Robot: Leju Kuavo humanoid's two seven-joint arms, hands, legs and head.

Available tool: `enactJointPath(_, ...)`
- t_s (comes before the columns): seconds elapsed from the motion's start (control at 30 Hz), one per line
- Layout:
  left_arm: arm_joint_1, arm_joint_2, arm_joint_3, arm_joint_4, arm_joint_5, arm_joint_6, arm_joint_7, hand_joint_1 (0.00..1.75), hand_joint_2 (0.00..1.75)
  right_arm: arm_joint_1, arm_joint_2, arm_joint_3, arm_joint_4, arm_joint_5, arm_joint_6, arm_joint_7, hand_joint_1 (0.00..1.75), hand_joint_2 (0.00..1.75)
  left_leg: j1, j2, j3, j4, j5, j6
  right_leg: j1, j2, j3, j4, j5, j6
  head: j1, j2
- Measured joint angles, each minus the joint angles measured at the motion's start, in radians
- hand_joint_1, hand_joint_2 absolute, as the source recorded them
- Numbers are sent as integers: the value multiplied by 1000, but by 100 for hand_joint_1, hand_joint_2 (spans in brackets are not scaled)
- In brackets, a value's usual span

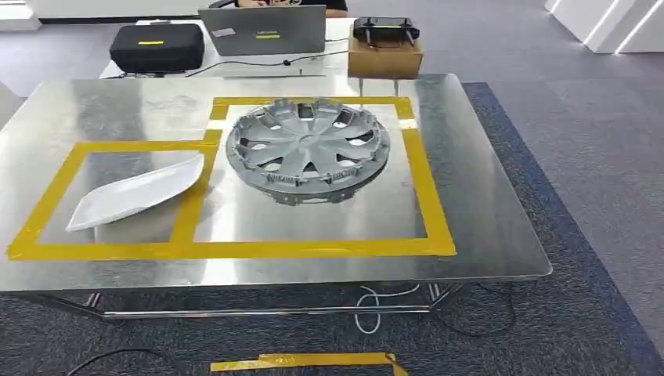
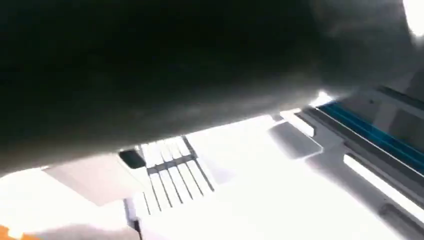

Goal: Take the parts from the cabinet and place them on the table.

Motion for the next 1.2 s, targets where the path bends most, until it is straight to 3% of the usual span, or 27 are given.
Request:
enactJointPath(0.23, 82, -34, 84, 0, 137, 0, 0, 0, 0, -4, 0, -14, 18, -21, -2, -12, 0, 0, -7, -1, -1, 6, -3, 7, -7, 0, 1, -3, 1, 7, 0, 0)
enactJointPath(0.33, 99, -46, 109, 10, 159, -1, 0, 0, 0, -3, 0, -15, 26, -26, -11, -13, 0, 0, -8, 3, 2, -3, 6, 19, -9, 6, 1, -11, 8, 19, -1, 0)
enactJointPath(0.37, 102, -53, 113, 14, 174, -2, 0, 0, 0, -3, 0, -16, 28, -26, -15, -13, 0, 0, 2, 14, 8, -18, 16, 26, -8, -11, -8, -2, -1, 18, 1, 0)
enactJointPath(0.4, 105, -60, 119, 20, 211, -2, 0, 0, 0, -5, 0, -16, 29, -29, -18, -15, 0, 0, 1, 16, 13, -26, 19, 30, -2, -48, -20, 27, -27, 19, 4, 0)
enactJointPath(0.43, 111, -69, 132, 35, 279, -6, 0, 0, 0, -8, 0, -16, 29, -34, -22, -16, 0, 0, 1, 23, 12, -26, 19, 31, -2, -64, -52, 94, -65, 19, 11, 0)
enactJointPath(0.5, 120, -79, 167, 80, 396, -33, 1, 0, 0, -10, 0, -16, 31, -47, -24, -18, 0, 0, 1, 40, 9, -26, 19, 31, -3, -75, -132, 264, -137, 22, 11, 0)
enactJointPath(0.53, 124, -83, 184, 95, 409, -39, 1, 0, 0, -8, 0, -16, 32, -50, -24, -18, 0, 0, 1, 45, 9, -26, 19, 31, -3, -76, -151, 305, -143, 23, 11, 0)
enactJointPath(0.57, 125, -86, 196, 104, 417, -42, 1, 0, 0, -5, 0, -16, 33, -52, -24, -18, 0, 0, 1, 47, 9, -25, 18, 30, -5, -77, -145, 297, -126, 24, 11, 0)
enactJointPath(0.6, 125, -88, 204, 113, 420, -43, 1, 0, 0, -4, 0, -16, 33, -53, -26, -18, 0, 0, 1, 48, 10, -24, 18, 29, -7, -79, -116, 245, -91, 24, 11, 0)
enactJointPath(0.67, 126, -92, 217, 130, 424, -46, 1, 0, 0, -5, 0, -16, 33, -54, -27, -18, 0, 0, 3, 48, 14, -20, 13, 19, -9, -84, -3, 38, -2, 20, 11, 0)
enactJointPath(0.7, 126, -94, 223, 135, 424, -46, 0, 0, 0, -8, 0, -16, 33, -55, -27, -18, 0, 0, 0, 48, 13, -17, 11, 11, -5, -84, 22, -6, -23, 17, 11, 0)
enactJointPath(0.83, 126, -99, 238, 147, 425, -47, 0, 0, 0, -7, 0, -16, 35, -55, -26, -19, 0, 0, 1, 47, 11, -14, 16, -13, 1, -81, 21, -5, -8, -6, 10, 0)
enactJointPath(0.9, 126, -99, 244, 151, 425, -48, 0, 0, 0, -9, 2, -16, 37, -56, -27, -19, 0, 0, 4, 48, 1, 14, -18, -26, -6, -84, 20, -11, 0, -20, 6, 0)
enactJointPath(0.93, 126, -99, 248, 152, 425, -48, 0, 0, 0, -9, 2, -16, 37, -56, -26, -20, 0, 0, 5, 47, -23, 71, -58, -30, -6, -85, 18, -11, 1, -26, 4, 0)
enactJointPath(1.0, 127, -100, 250, 158, 426, -50, 0, 0, 0, -8, 2, -16, 37, -56, -26, -19, 0, 0, 5, 47, -93, 237, -139, -36, -4, -88, 11, -11, 3, -30, 5, 0)
enactJointPath(1.03, 127, -100, 252, 163, 429, -63, 0, 0, 0, -7, 2, -16, 37, -56, -25, -19, 0, 0, 6, 47, -116, 296, -158, -37, -3, -89, 8, -10, 5, -30, 5, 0)
enactJointPath(1.07, 125, -100, 257, 166, 424, -71, 14, 0, 0, -7, 2, -16, 37, -61, -22, -16, 0, 0, 6, 48, -113, 297, -147, -37, -3, -89, 7, -10, 6, -30, 5, 0)
enactJointPath(1.1, 125, -100, 261, 167, 418, -72, 39, 0, 0, -7, 2, -16, 37, -72, -19, -13, 0, 0, 6, 47, -88, 254, -113, -35, -3, -89, 7, -10, 7, -29, 4, 0)
enactJointPath(1.17, 123, -100, 270, 180, 452, -80, 21, 0, 0, -7, 3, -16, 37, -87, -18, -13, 0, 0, 5, 47, 6, 77, -25, -26, -3, -86, 9, -9, 9, -25, 5, 0)
enactJointPath(1.2, 121, -100, 280, 199, 464, -93, 11, 0, 0, -7, 3, -16, 38, -90, -18, -15, 0, 0, 5, 47, 50, -12, -8, -19, -3, -86, 9, -9, 11, -22, 5, 0)
